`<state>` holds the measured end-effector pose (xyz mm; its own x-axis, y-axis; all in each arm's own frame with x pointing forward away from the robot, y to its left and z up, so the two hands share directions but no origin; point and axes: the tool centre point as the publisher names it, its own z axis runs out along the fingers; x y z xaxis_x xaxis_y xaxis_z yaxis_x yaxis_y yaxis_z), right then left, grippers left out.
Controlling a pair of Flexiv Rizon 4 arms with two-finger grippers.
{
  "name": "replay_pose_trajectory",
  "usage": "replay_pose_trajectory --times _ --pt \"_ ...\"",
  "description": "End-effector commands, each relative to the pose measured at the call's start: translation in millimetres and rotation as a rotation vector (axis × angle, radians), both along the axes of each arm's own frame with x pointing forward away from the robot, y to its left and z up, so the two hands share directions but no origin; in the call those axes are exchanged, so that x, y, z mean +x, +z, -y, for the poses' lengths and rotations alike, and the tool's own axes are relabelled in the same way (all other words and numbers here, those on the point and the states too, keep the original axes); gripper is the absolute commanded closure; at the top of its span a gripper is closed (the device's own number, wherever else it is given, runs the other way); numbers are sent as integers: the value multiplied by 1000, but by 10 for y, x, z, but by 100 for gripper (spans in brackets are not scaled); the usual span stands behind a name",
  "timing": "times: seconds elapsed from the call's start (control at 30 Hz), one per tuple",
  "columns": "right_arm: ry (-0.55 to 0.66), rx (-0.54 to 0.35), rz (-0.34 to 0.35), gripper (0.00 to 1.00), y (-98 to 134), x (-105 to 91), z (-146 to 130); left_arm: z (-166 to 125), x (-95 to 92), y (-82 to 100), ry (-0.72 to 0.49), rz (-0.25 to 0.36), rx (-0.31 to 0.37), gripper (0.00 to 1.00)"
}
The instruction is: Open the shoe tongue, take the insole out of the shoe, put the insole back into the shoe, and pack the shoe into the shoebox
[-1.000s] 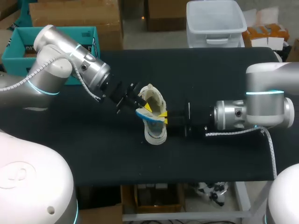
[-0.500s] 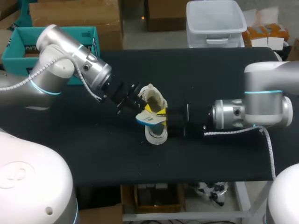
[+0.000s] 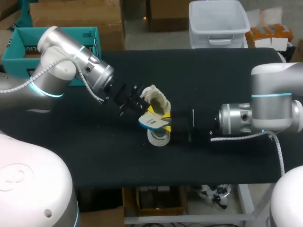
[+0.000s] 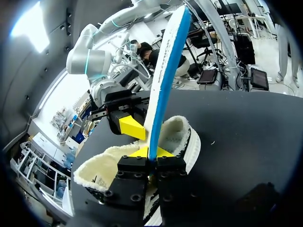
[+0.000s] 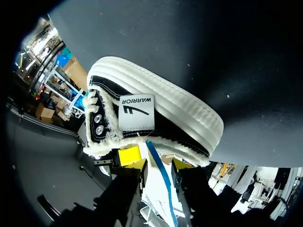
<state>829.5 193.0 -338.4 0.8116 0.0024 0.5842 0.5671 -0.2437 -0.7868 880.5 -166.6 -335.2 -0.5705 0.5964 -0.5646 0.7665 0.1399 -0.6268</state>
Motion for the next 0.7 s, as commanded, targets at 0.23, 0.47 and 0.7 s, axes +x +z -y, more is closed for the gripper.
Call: replay_pose_trajectory --times 0.23,0.47,0.7 --pt "-4 1 15 80 22 -72 43 54 11 -32 26 5 10 100" --pt "11 0 24 100 19 -19 32 33 -44 -44 10 4 26 100" --pt "18 -2 27 100 -6 9 27 -32 -177 66 -29 0 1 53"
